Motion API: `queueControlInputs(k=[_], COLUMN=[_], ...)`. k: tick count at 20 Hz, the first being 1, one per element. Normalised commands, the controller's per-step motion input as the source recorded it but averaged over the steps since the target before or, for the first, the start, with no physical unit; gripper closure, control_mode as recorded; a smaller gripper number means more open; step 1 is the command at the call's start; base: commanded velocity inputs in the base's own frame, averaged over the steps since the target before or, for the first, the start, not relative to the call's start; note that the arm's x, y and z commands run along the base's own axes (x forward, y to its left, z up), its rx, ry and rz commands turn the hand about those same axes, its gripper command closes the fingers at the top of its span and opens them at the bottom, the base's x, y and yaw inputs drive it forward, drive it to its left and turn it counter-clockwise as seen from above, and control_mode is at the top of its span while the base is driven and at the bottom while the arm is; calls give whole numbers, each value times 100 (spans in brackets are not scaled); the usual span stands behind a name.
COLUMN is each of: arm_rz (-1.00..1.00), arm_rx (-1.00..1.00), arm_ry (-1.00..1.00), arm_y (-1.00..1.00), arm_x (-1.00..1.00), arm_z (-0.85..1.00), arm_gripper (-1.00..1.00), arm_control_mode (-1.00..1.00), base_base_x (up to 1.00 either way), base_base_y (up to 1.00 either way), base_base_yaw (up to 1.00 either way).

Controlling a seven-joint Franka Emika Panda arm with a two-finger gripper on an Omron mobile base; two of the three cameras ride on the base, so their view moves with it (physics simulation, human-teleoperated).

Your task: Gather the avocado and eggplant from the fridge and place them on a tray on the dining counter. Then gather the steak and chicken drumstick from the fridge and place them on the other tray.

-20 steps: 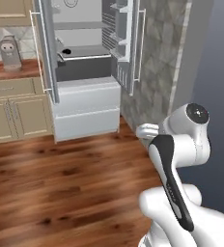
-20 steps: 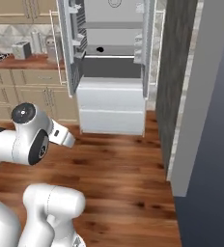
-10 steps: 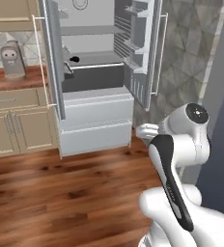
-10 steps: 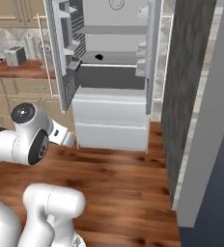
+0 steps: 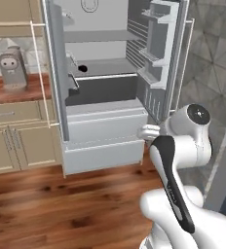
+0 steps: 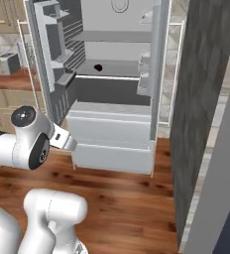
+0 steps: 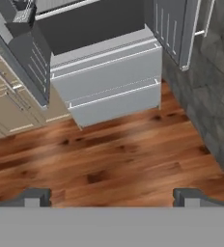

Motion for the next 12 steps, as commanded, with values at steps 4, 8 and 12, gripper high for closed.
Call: queueControlInputs(k=[4,8,12], arm_rz=[0,0,0], arm_rx=[0,0,0], arm_ry=[0,0,0], arm_y=[0,0,0], arm_x=[0,0,0], arm_z=[0,0,0], arm_gripper=[-100,-100,-100], arm_control_mode=[100,100,100], base_base_x=[83,80,82], base_base_y=[-37,-32,-27], base_base_yaw=[12,10,8])
